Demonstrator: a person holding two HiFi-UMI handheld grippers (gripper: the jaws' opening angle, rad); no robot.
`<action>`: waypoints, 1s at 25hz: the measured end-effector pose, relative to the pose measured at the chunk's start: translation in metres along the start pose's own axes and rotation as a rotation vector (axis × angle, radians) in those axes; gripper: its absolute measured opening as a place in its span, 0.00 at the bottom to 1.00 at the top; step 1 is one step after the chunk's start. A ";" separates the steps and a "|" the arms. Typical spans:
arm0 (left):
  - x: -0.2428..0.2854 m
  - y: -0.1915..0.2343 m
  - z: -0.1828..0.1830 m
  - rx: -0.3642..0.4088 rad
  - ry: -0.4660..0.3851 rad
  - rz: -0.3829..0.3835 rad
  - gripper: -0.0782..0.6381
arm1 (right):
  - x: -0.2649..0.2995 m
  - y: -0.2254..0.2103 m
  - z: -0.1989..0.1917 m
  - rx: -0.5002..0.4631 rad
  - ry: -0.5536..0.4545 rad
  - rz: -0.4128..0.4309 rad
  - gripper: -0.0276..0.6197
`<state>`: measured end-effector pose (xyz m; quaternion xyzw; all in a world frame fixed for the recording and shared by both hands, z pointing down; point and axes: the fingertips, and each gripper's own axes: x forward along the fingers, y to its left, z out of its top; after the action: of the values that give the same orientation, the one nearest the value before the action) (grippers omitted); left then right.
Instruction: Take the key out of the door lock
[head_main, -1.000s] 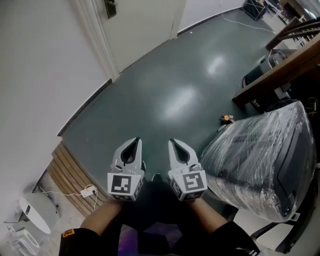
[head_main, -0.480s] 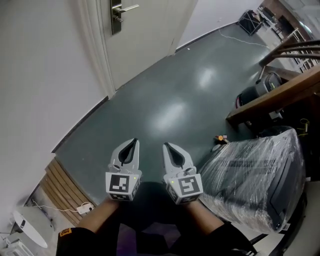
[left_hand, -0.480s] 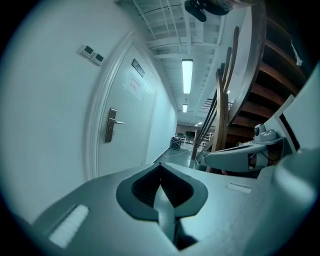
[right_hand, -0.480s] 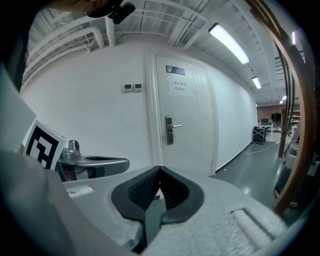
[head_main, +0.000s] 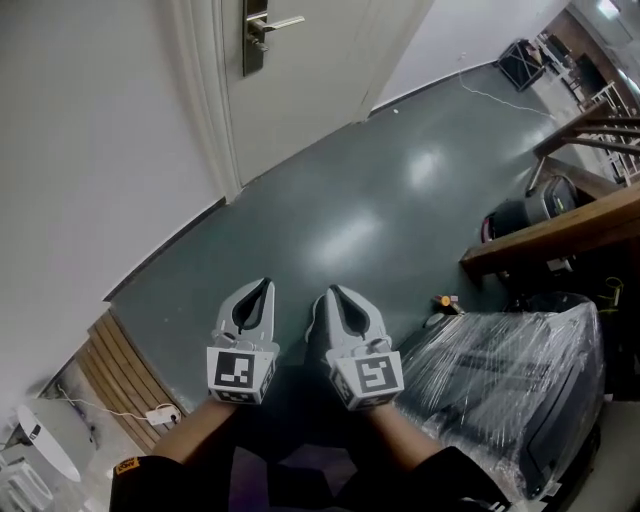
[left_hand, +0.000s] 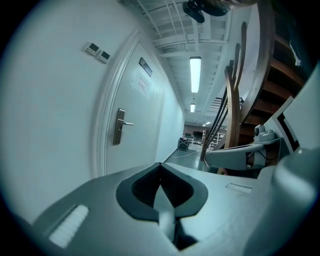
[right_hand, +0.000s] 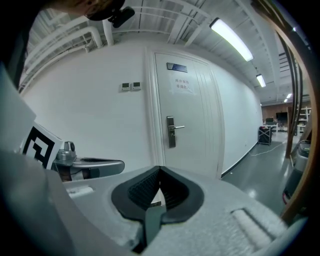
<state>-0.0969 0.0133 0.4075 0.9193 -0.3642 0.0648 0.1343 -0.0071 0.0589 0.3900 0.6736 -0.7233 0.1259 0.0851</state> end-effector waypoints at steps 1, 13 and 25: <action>0.005 0.002 0.001 0.004 -0.002 0.020 0.13 | 0.005 -0.005 0.000 0.003 -0.002 0.015 0.03; 0.129 0.000 0.037 0.026 -0.002 0.195 0.13 | 0.107 -0.112 0.034 0.015 -0.013 0.204 0.03; 0.205 -0.008 0.053 0.036 -0.005 0.296 0.13 | 0.160 -0.189 0.047 0.009 -0.006 0.277 0.03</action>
<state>0.0583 -0.1304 0.3996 0.8580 -0.4949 0.0880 0.1058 0.1712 -0.1195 0.4046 0.5678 -0.8092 0.1375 0.0615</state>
